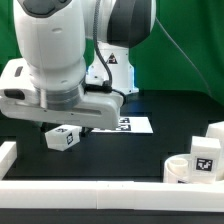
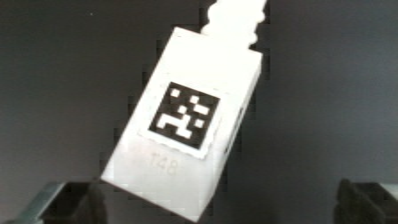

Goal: Assemble stool

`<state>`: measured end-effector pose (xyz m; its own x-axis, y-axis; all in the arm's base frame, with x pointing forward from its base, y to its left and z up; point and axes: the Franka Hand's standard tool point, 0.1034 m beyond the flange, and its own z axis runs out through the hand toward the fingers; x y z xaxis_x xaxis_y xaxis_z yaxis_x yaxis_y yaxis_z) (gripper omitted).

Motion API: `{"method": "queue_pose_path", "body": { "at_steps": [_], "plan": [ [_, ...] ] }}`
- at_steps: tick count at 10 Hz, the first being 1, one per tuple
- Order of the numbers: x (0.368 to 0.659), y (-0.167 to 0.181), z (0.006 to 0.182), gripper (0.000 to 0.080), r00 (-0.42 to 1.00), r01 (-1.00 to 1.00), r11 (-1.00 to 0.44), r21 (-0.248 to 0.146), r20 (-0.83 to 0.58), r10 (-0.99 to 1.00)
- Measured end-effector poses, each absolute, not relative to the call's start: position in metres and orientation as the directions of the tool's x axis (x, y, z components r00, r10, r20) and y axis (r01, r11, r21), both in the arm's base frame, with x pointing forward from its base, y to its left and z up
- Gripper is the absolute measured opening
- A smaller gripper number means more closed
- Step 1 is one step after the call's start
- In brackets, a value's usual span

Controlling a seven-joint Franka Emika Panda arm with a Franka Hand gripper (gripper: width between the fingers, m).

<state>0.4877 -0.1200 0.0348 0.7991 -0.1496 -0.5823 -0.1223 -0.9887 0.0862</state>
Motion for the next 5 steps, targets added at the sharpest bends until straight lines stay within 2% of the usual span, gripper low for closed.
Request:
{"method": "queue_pose_path", "body": {
  "at_steps": [1,3,5],
  "plan": [
    [0.483,-0.121,0.042,0.0649,0.766,-0.223,-0.973,0.067,-0.605,-0.217],
    [0.48,-0.133,0.044,0.0649,0.732,-0.399,-0.917,-0.011,-0.605,-0.311],
    [0.478,-0.136,0.043,0.0649,0.724,-0.427,-0.904,-0.023,-0.607,-0.327]
  ]
}}
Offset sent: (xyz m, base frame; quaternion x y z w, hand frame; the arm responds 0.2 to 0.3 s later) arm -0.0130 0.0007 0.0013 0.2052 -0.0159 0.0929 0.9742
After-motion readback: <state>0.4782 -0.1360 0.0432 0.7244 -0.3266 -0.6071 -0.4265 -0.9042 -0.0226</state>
